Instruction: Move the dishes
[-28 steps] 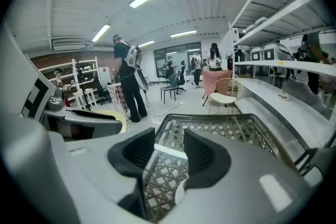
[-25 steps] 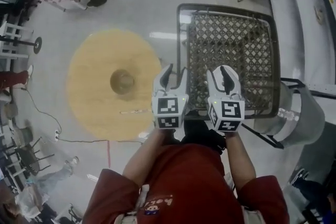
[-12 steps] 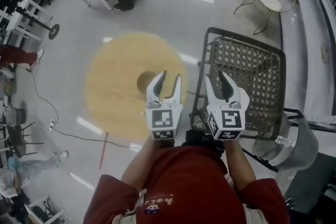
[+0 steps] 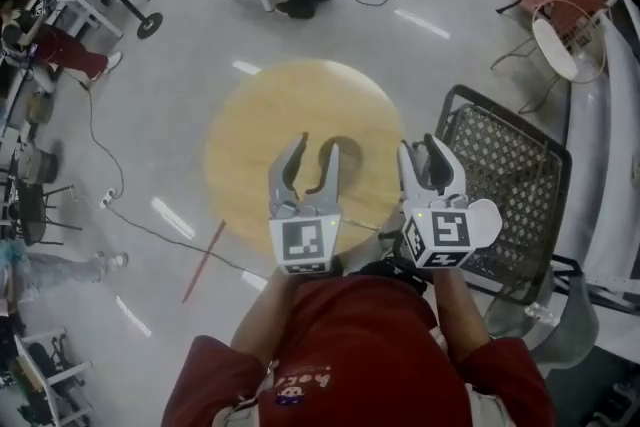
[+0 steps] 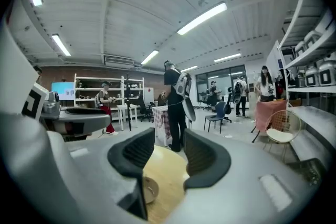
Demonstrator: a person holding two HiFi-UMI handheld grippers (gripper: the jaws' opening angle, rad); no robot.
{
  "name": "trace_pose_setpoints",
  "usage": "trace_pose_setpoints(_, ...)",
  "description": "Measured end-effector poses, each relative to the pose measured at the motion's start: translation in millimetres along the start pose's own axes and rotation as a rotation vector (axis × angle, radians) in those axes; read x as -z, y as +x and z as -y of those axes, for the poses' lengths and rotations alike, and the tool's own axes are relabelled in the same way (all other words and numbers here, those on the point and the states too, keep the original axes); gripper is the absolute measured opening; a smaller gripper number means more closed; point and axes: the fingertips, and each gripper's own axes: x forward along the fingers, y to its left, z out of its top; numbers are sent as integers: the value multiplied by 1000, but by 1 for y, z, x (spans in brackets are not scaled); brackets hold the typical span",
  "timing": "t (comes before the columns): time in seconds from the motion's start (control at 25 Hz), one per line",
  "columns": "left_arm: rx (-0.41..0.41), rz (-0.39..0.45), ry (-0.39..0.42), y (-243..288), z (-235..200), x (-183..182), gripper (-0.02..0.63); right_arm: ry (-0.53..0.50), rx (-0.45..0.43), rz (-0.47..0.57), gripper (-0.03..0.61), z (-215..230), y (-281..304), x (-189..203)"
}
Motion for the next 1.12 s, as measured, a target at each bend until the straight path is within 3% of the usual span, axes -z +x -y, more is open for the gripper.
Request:
trace_pose_setpoints(0.24, -64, 81, -6, -24, -52, -11, 152, -10, -53, 14, 166, -40, 21, -5)
trace_pose_setpoints(0.4, -92, 86, -12, -36, -75, -4, 141, -17, -65, -17, 166, -58, 28, 2)
trace_pose_setpoints(0.64, -110, 103, -25, -41, -85, 2, 102, -31, -70, -50, 166, -67, 35, 14)
trace_pose_setpoints(0.84, -133, 123, -38, -47, -88, 3, 8, -27, -72, -102, 166, -68, 41, 35)
trace_pose_setpoints(1.12, -154, 145, -45, -56, -96, 2, 8, -15, -75, -211, 166, -67, 55, 78)
